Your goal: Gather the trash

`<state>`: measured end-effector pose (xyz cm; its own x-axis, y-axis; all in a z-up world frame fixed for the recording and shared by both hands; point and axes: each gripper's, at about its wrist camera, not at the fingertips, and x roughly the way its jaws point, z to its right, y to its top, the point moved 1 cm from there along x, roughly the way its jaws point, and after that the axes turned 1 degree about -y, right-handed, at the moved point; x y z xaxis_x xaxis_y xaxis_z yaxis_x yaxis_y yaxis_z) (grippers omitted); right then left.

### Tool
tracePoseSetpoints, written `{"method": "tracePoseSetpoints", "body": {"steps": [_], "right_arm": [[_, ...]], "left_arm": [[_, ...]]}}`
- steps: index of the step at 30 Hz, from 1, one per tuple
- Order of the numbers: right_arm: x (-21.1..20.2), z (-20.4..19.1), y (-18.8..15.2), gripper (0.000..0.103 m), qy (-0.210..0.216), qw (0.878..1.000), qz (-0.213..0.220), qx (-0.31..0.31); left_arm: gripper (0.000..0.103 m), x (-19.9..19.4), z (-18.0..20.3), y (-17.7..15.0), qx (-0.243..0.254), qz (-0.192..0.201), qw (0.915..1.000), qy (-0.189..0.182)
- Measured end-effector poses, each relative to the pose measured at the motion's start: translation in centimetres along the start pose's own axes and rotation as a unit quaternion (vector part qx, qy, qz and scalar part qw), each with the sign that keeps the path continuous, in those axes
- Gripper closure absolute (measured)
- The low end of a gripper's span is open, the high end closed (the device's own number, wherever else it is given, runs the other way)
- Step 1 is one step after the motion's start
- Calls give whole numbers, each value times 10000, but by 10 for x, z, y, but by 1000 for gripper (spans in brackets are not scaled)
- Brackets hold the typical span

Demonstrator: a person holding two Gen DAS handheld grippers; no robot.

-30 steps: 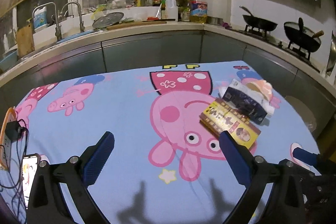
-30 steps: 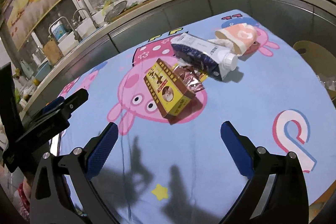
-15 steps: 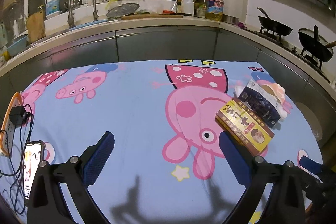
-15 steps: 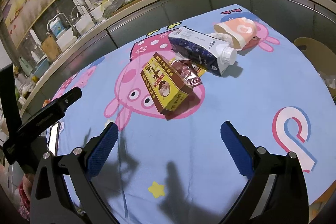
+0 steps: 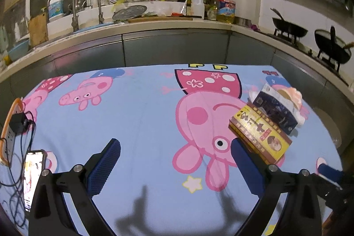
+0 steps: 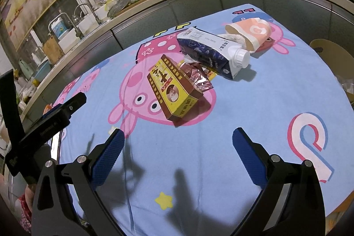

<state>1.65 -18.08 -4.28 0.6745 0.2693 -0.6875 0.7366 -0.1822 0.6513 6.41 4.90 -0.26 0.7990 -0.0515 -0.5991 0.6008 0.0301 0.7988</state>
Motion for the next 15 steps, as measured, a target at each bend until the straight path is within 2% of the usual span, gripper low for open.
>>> {"method": "tracePoseSetpoints", "body": {"steps": [3, 9, 15], "right_arm": [[1, -2, -1, 6, 6, 10000, 1, -18], [0, -4, -2, 6, 45, 10000, 18, -34], [0, -6, -2, 6, 111, 9999, 28, -77]], "left_arm": [[4, 0, -3, 0, -103, -39, 9999, -129], [4, -3, 2, 3, 66, 62, 9999, -127], [4, -1, 1, 3, 55, -75, 9997, -232]]}}
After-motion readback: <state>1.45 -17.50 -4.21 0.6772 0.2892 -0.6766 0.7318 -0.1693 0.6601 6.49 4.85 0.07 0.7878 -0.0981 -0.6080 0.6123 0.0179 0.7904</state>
